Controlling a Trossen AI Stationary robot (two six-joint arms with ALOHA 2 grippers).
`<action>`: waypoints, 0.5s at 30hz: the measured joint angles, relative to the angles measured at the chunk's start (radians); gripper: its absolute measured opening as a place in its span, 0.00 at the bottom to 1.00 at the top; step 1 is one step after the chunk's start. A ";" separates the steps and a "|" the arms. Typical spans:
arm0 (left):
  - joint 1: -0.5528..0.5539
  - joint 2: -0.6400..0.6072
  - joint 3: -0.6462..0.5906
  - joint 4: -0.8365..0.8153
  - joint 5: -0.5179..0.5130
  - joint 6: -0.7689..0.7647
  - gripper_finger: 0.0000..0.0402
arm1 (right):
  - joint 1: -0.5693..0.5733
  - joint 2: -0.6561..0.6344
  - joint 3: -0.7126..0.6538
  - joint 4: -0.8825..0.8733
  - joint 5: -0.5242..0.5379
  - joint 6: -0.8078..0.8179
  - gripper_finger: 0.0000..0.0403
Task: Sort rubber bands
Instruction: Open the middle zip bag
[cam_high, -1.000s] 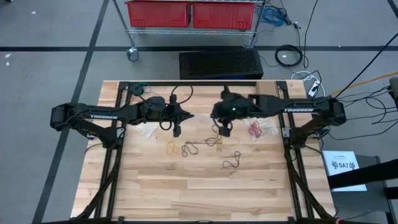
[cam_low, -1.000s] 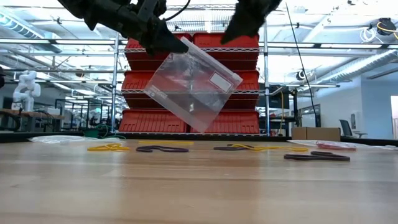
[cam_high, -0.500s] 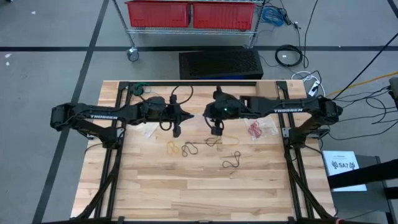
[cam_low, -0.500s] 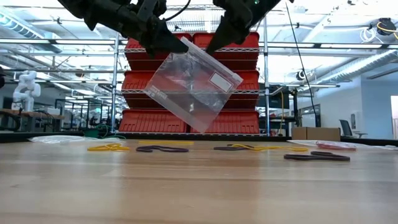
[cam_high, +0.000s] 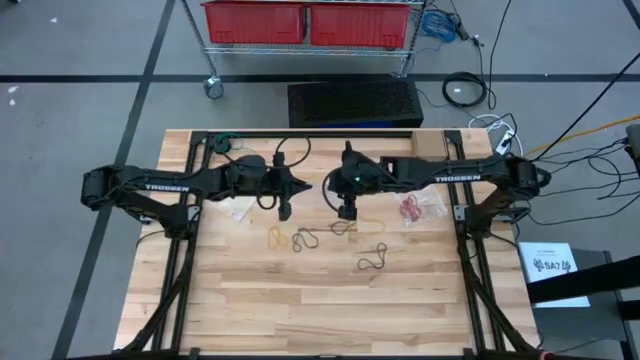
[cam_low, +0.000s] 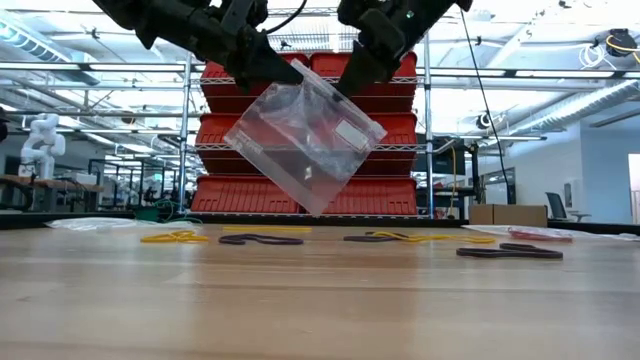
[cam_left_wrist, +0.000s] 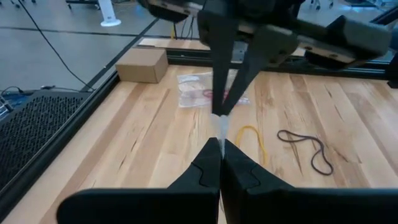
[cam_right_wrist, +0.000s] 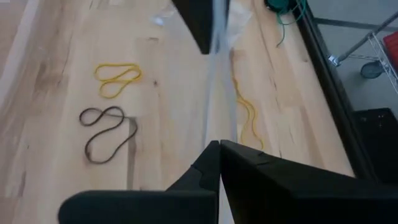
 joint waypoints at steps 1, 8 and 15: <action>0.000 0.000 0.000 0.000 0.000 0.000 0.00 | 0.000 0.003 0.000 0.001 0.000 0.001 0.00; 0.000 0.000 0.000 -0.002 0.000 0.000 0.00 | 0.007 -0.008 0.001 0.019 -0.068 0.025 0.00; 0.000 0.000 0.000 -0.002 0.000 0.000 0.00 | 0.004 0.055 0.000 0.054 -0.070 0.040 0.00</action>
